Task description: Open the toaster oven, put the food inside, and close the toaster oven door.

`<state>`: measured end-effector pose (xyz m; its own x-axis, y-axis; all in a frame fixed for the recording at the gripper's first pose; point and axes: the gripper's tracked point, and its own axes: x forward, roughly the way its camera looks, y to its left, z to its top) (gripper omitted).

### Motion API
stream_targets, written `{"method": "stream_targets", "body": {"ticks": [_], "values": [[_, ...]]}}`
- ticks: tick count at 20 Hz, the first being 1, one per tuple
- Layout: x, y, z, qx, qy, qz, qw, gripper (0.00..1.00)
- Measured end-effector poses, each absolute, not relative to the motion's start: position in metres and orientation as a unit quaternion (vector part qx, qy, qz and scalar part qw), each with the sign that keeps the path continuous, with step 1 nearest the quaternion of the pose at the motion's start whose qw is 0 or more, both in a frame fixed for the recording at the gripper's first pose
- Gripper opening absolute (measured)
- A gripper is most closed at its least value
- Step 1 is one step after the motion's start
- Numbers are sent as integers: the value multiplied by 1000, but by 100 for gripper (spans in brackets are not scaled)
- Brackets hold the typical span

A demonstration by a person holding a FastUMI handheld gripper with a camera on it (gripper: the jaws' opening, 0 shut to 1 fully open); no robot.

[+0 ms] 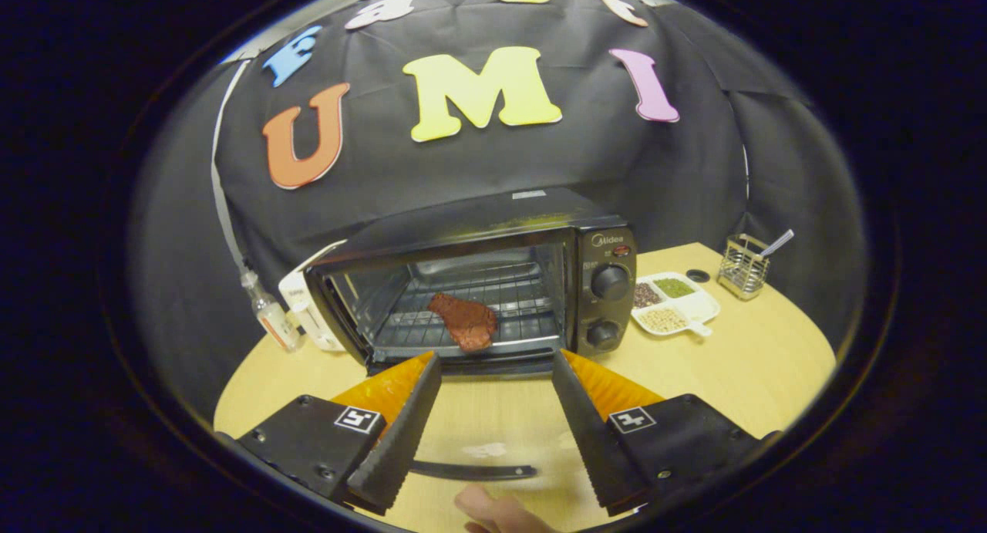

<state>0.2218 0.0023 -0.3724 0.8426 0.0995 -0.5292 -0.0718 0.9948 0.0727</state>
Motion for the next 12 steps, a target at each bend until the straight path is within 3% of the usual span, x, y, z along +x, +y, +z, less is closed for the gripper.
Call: {"method": "stream_targets", "body": {"ticks": [12], "values": [[128, 45, -450, -29, 365, 49, 929, 95]]}}
